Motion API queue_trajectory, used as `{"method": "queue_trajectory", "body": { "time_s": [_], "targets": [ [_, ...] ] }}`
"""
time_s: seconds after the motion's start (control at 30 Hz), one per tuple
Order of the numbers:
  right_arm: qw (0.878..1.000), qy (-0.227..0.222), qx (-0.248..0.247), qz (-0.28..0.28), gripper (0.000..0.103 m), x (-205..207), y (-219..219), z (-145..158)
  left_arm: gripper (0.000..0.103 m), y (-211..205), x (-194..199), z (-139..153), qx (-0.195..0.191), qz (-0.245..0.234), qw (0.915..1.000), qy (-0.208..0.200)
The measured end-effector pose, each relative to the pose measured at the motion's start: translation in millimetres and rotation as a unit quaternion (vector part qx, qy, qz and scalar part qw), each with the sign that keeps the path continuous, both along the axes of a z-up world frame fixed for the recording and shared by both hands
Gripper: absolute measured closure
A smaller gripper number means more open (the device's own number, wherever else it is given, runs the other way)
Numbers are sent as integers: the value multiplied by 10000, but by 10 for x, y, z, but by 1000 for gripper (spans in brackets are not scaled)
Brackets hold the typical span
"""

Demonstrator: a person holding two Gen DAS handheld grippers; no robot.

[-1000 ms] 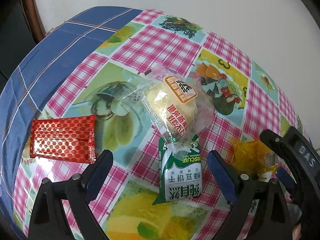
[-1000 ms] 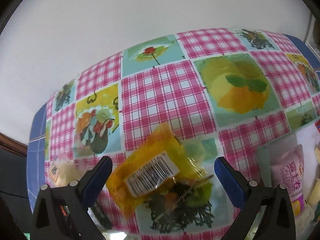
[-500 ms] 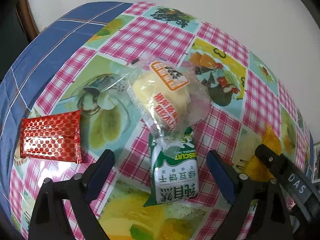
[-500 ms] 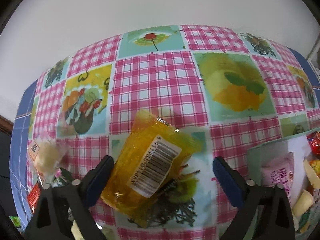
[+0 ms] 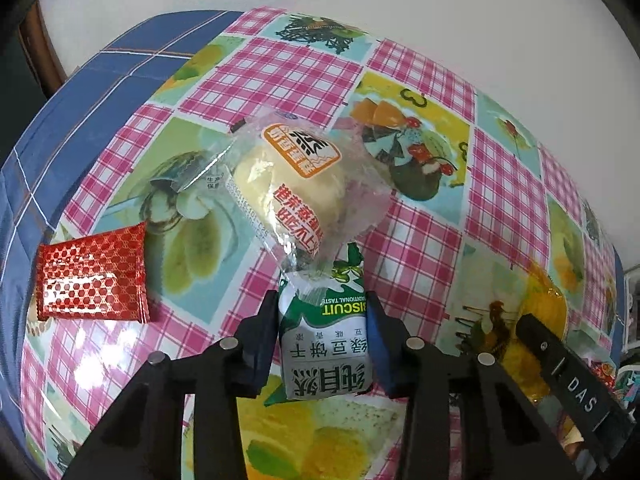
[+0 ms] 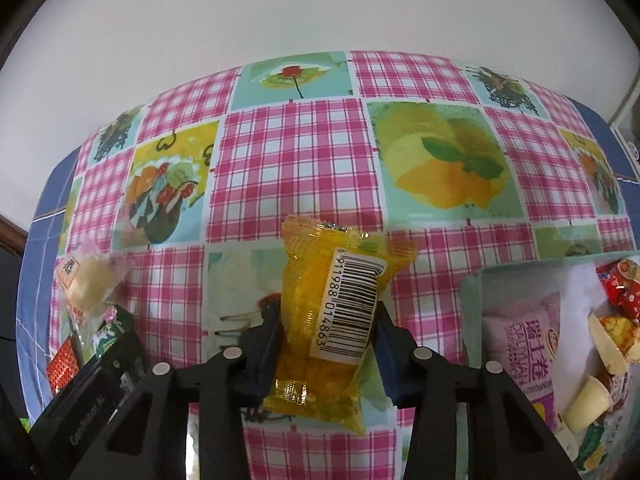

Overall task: Organize snacks
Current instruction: 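Grasp the yellow cake packet with the right gripper while the left grasps the green biscuit pack, then place yellow packet in tray with right gripper while left places green biscuit pack there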

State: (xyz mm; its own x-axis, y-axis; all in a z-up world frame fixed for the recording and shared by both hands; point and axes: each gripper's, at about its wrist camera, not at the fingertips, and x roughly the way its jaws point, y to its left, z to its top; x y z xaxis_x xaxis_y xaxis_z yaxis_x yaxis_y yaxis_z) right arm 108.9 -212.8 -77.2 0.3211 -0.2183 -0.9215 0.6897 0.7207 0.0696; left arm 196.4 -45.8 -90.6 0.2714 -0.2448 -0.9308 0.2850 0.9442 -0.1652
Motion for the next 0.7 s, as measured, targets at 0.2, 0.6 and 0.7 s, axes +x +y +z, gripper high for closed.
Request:
{"method": "queue_trajectory", "body": {
  "time_s": [0.2,0.6,0.7],
  "targets": [
    [9999,-97,14,61,59,-199,129,73,62,71,-91,74,-106,27,9998,137],
    [9990,-382,-164,169,60,-539,403,421,62,122,-449,374,-139,-126,9998,-97],
    [9985,-481,-200,181,59,-646,453,511,62,111,-535,433,-131,-155,9997,-149]
  ]
}}
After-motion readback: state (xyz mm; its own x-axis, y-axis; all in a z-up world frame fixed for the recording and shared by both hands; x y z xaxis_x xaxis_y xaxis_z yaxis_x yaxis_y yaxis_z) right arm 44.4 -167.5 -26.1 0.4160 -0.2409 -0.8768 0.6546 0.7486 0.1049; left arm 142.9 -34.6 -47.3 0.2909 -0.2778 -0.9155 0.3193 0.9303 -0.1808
